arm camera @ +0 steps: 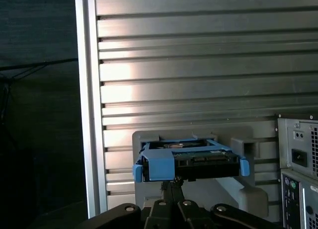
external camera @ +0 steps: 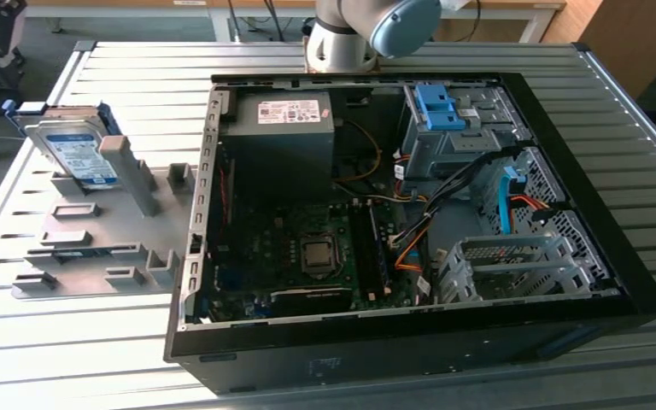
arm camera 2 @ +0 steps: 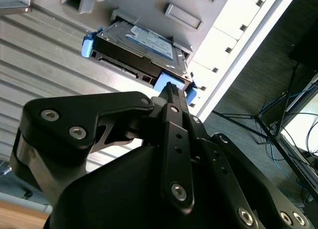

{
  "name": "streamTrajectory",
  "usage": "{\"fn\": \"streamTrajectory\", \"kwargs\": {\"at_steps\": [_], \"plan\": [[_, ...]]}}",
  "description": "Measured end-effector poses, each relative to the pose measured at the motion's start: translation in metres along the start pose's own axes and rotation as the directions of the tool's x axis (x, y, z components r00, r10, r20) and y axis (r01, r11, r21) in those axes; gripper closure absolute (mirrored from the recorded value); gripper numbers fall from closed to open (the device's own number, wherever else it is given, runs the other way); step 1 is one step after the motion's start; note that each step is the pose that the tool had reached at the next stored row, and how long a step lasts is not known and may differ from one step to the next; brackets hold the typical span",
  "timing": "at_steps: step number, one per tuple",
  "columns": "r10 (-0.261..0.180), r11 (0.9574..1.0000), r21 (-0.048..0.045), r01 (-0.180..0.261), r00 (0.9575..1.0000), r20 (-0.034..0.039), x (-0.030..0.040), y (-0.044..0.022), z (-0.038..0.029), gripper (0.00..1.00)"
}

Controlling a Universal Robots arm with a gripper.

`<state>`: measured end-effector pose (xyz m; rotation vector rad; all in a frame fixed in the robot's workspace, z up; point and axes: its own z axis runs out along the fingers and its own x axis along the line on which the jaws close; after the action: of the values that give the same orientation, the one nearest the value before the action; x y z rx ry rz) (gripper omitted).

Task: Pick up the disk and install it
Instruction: 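Pick up the disk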

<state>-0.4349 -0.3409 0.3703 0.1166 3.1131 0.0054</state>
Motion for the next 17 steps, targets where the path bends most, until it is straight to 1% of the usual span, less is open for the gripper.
{"fn": "streamTrajectory", "kwargs": {"at_steps": [12,13,15,17], "plan": [[-0.002,1.0000,0.0000,0.002,1.0000,0.0000,0.0008,-0.0001,0.0000,0.89],[-0.008,1.0000,-0.0002,0.008,1.0000,-0.0001,0.0008,-0.0001,0.0000,0.89],[-0.042,0.9991,-0.0010,0.042,0.9991,-0.0002,0.0009,0.0000,0.0000,0.89],[-0.079,0.9968,-0.0020,0.079,0.9968,-0.0003,0.0008,0.0000,0.0001,0.89]]}}
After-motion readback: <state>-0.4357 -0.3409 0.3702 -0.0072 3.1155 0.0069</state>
